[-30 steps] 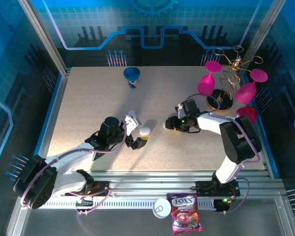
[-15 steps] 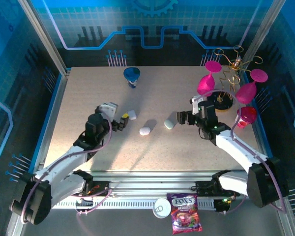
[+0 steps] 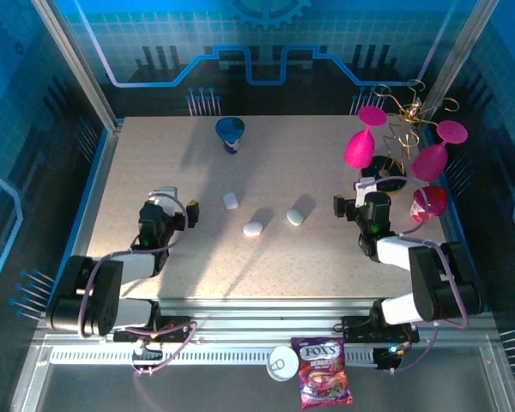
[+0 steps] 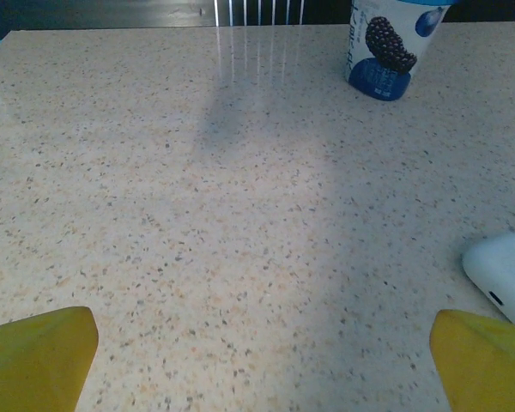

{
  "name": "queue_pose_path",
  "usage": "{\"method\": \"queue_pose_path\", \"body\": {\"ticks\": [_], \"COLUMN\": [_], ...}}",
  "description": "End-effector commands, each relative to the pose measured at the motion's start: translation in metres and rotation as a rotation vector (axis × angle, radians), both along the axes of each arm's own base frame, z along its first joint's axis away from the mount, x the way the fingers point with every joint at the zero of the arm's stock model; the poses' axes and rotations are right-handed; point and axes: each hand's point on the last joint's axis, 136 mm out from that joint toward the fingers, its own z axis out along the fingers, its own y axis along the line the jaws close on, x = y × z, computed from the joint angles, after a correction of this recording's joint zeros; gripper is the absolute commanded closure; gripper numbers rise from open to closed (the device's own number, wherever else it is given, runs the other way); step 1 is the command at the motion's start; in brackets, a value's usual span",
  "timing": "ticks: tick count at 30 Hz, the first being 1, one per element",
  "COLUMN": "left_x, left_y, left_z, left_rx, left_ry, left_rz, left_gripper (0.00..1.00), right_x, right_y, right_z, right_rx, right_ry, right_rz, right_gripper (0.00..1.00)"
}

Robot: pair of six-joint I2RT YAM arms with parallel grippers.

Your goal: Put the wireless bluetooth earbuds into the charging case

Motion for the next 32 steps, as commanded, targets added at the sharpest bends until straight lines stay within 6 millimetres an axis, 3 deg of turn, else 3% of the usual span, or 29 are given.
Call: {"method": "queue_pose_path", "body": {"ticks": [1, 3, 8, 32], "left_x": [0.024, 0.029, 0.038, 0.039], "left_y": [-0.001, 0.000, 0.005, 0.007], "left_z": [0.022, 0.009, 0.002, 0.004], "left_rx": [-0.049, -0.049, -0.056, -0.048], "left_ry": [-0.105, -0.097, -0.015, -0.030], "left_rz": [-0.019, -0.019, 0.009, 0.026], "left_gripper": [0.01, 0.00, 0.00, 0.01], "right_x": [0.012, 0.011, 0.012, 0.014], "right_y": [0.003, 0.004, 0.003, 0.005], "right_z": [0.010, 0.009, 0.010, 0.009], "right_rx": [0.046, 0.046, 0.045, 0.032], "right_ry": [-0.126, -0.110, -0.114, -0.108], "right_rz": [0.049, 0.060, 0.056, 0.057], "right_gripper": [0.00, 0.00, 0.00, 0.00]}}
